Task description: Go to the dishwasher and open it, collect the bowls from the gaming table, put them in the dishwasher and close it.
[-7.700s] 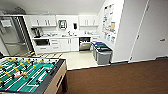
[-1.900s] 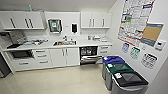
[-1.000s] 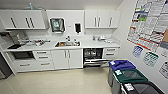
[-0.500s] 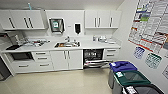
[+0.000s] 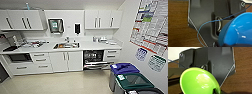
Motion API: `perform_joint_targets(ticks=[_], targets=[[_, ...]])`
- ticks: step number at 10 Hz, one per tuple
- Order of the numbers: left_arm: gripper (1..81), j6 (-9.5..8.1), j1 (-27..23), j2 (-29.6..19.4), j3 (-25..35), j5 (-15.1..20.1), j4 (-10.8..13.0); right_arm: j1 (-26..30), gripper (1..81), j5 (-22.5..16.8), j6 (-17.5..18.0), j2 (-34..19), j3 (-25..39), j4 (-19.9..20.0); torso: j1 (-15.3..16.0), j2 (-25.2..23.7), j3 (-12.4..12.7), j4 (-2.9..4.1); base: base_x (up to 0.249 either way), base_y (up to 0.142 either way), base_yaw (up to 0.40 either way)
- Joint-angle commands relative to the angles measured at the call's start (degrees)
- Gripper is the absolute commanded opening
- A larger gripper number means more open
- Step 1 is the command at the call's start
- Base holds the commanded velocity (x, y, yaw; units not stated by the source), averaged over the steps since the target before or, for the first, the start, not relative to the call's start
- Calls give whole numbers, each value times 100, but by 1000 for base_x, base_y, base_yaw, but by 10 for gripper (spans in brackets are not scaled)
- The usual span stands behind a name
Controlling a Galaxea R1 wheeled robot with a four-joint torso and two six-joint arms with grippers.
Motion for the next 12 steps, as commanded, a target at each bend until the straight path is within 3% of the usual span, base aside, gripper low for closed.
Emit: perform_joint_targets(ticks=[1, 12], targets=[[10, -6, -262, 60, 119, 457, -5, 217, 10, -327, -13, -72, 32, -68, 0, 0, 0, 0, 127, 0, 0], [10, -15, -262, 69, 119, 448, -14, 199, 10, -327, -13, -63, 15, -103, -1, -5, 2, 0, 125, 0, 0]])
